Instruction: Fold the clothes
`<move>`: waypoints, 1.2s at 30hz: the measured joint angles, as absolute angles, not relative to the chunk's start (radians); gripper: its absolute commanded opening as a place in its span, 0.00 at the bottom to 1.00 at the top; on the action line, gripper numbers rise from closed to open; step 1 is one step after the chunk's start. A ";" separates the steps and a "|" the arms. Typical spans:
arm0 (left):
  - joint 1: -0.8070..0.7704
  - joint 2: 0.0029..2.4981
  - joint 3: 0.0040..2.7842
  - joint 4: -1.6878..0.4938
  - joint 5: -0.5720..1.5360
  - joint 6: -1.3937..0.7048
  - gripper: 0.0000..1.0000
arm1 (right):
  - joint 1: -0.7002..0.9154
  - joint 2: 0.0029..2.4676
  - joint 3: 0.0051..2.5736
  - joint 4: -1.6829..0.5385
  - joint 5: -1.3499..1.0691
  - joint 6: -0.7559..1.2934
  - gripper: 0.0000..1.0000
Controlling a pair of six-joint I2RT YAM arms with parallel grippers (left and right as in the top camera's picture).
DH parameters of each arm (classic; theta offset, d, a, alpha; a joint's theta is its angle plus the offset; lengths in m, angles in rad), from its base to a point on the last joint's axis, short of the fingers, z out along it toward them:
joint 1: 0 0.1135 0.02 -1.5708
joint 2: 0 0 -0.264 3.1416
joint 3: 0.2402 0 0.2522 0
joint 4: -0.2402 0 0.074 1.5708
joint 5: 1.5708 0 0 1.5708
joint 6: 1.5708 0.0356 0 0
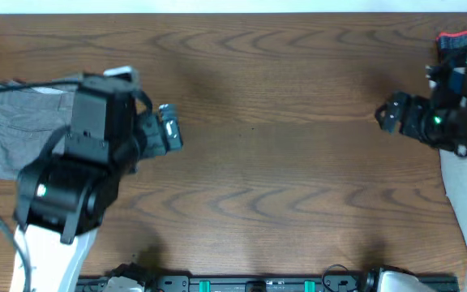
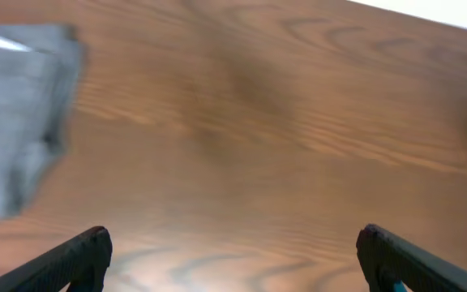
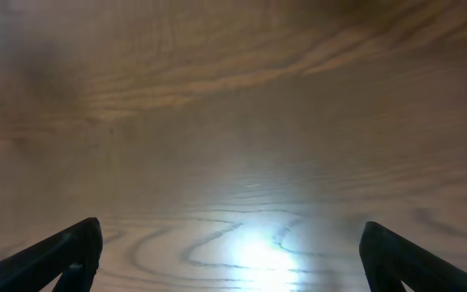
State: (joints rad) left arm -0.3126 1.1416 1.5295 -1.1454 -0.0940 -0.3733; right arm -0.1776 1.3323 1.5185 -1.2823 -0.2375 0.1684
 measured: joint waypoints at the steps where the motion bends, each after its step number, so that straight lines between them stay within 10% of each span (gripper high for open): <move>1: -0.324 1.126 1.530 -1.158 -0.130 -0.384 0.98 | -0.178 1.304 1.520 -1.295 -0.229 0.173 0.99; 36: -0.377 0.608 1.110 -1.112 -0.396 -0.599 0.98 | -0.178 0.677 1.127 -0.976 -0.186 0.203 0.99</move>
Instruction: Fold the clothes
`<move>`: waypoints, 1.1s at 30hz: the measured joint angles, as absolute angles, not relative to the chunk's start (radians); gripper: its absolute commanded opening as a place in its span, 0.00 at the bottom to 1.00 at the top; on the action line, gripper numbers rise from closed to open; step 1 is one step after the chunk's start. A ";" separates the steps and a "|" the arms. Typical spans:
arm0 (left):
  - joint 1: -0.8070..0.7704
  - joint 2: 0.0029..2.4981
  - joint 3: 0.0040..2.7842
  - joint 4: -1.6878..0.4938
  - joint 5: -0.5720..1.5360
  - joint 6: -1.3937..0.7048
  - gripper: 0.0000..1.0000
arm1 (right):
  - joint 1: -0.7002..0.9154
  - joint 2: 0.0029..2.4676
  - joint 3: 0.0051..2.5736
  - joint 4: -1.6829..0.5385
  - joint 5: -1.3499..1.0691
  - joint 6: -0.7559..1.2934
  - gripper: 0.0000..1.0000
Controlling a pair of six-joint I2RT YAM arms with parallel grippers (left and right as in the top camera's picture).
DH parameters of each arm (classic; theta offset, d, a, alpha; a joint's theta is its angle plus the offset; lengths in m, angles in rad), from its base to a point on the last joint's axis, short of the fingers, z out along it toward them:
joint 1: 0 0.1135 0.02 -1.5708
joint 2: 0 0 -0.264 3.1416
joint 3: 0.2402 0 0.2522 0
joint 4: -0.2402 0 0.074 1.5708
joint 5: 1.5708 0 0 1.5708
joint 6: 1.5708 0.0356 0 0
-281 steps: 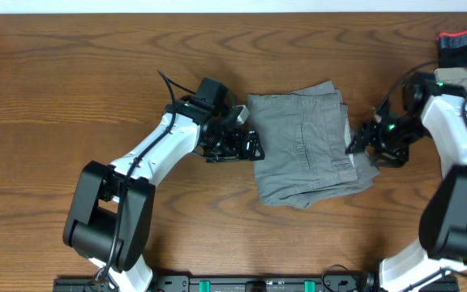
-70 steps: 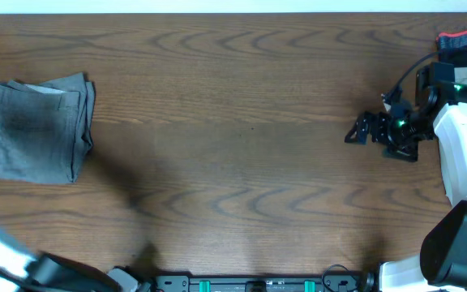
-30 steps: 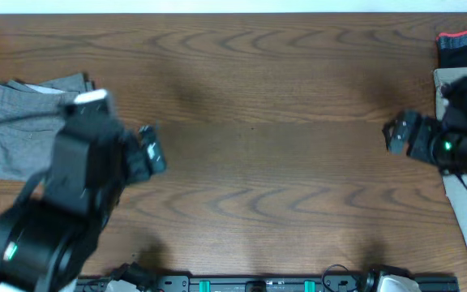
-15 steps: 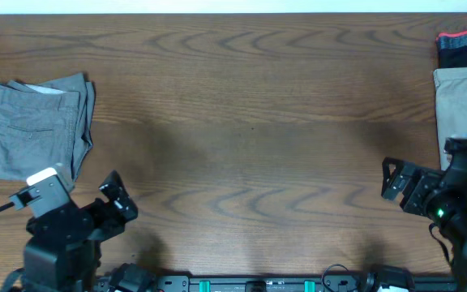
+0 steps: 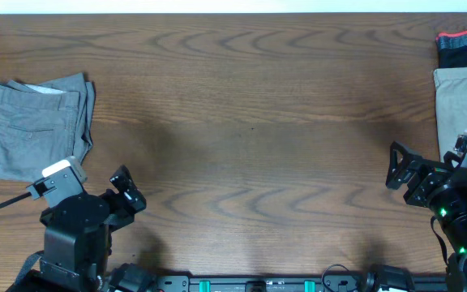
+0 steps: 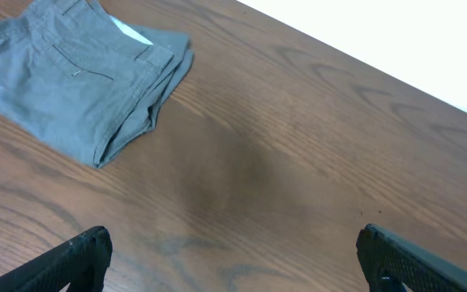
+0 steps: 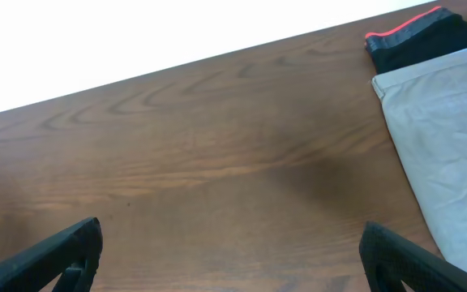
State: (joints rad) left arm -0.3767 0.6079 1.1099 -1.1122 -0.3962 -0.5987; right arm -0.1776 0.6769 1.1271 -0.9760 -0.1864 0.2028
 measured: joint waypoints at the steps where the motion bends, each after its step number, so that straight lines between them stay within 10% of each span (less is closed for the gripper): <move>1: -0.377 0.608 1.110 -1.112 -0.396 -0.599 0.98 | -0.178 0.677 1.127 -0.976 -0.187 0.203 0.99; 33: -0.377 0.608 1.110 -1.110 -0.397 -0.599 0.98 | -0.148 0.639 1.089 -0.923 -0.131 0.202 0.99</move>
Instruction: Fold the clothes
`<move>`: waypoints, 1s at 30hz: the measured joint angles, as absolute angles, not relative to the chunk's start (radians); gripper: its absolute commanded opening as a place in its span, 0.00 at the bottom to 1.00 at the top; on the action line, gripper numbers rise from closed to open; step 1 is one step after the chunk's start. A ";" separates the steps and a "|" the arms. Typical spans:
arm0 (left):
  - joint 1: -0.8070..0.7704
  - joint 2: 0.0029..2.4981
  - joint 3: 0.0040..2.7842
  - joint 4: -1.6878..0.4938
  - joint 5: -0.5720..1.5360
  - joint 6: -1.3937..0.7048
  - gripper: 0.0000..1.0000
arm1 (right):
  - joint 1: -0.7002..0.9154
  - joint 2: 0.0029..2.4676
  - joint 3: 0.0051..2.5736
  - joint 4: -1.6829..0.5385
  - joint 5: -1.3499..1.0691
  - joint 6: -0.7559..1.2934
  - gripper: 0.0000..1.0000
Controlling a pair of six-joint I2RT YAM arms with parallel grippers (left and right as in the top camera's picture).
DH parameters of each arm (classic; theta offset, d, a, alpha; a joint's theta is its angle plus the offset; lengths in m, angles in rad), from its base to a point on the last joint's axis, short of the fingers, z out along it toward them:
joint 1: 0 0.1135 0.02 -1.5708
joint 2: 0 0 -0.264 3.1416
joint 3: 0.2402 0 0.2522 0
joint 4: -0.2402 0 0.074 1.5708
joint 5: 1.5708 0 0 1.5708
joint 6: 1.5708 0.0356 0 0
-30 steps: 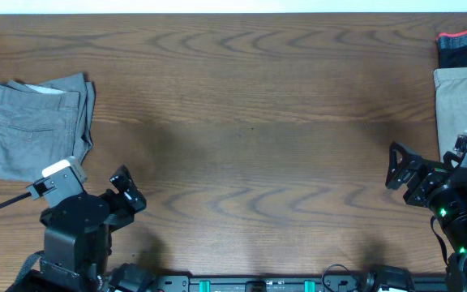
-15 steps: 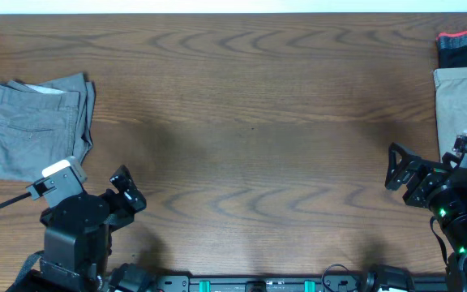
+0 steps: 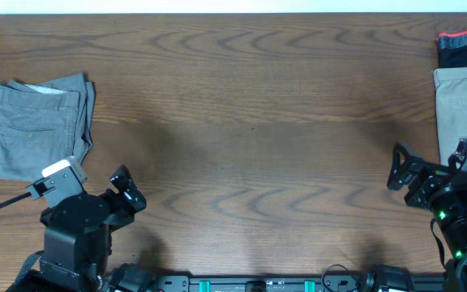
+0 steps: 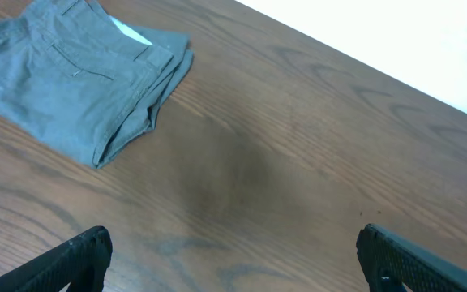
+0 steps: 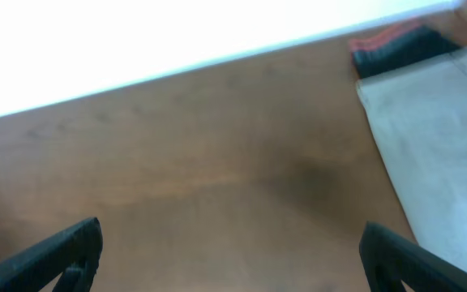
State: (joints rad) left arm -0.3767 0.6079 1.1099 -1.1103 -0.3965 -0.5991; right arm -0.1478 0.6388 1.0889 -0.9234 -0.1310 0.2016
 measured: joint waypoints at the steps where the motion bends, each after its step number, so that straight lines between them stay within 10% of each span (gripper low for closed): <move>1: -0.377 0.608 1.110 -1.110 -0.396 -0.599 0.98 | -0.132 0.627 1.068 -0.888 -0.129 0.202 0.99; 18: -0.377 0.609 1.107 -1.110 -0.400 -0.599 0.98 | 0.031 0.249 0.244 -0.094 -0.103 0.252 0.99; 30: -0.377 0.609 1.107 -1.110 -0.400 -0.599 0.98 | 0.030 0.064 0.046 0.003 -0.089 0.271 0.99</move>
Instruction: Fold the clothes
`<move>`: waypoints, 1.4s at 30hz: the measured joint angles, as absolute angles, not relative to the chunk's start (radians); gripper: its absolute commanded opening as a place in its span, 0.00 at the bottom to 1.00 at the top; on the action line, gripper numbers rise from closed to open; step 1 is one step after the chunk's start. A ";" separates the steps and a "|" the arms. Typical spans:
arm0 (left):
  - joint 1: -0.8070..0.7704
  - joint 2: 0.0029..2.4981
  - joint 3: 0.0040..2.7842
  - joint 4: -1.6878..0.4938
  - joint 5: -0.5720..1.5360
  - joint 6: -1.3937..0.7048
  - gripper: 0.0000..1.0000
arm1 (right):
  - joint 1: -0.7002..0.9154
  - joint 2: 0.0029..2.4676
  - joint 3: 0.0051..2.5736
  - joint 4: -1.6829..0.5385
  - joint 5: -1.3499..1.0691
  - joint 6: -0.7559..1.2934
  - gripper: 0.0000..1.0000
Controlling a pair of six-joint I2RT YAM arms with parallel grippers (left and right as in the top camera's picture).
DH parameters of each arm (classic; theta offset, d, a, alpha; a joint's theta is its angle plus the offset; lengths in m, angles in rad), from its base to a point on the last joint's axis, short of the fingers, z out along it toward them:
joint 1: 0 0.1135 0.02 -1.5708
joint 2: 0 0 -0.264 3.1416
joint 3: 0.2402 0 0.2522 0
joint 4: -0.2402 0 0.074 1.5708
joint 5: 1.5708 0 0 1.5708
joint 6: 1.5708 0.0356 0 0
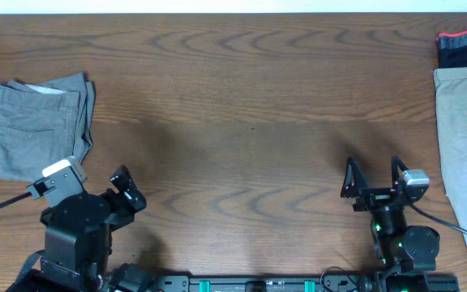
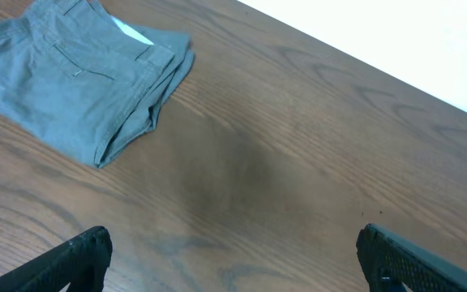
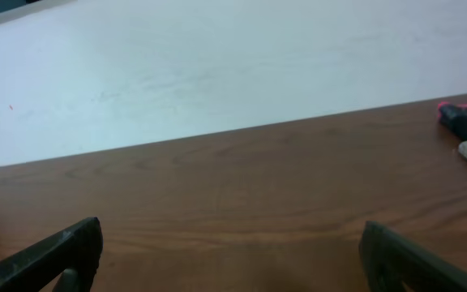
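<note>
Folded grey trousers [image 1: 31, 130] lie at the table's left side and show in the left wrist view [image 2: 79, 73] too. A beige garment [image 1: 463, 138] lies flat at the right edge, with a black garment with a red band [image 1: 464, 45] behind it. My left gripper [image 1: 128, 191] [image 2: 233, 268] rests open at the front left, away from the trousers. My right gripper [image 1: 373, 172] [image 3: 233, 264] stands open at the front right, left of the beige garment and holding nothing. The right wrist view catches the black garment and a beige corner.
The brown wooden table [image 1: 250, 122] spreads between the two piles. A white wall [image 3: 217, 65] stands beyond its far edge. A cable [image 1: 452, 223] runs from the right arm's base toward the right edge.
My right arm has moved from the right edge beside the beige garment to the front of the table further left, now facing the far edge. The left arm and the clothes have not moved.
First my left arm reached over the table beside the grey trousers and my right arm hung near the right pile, both open. Then both stood back at the front edge, the trousers folded at left. Now the right arm sits further left.
</note>
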State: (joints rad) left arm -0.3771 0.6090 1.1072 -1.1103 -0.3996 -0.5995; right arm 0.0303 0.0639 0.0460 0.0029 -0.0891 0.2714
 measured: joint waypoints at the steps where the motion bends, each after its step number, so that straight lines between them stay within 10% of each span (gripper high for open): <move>1: -0.377 0.609 1.107 -1.110 -0.400 -0.599 0.98 | 0.030 0.050 0.038 0.005 -0.088 0.263 0.99; 42: -0.377 0.609 1.107 -1.110 -0.400 -0.599 0.98 | -0.019 0.012 0.009 -0.067 -0.051 0.173 0.99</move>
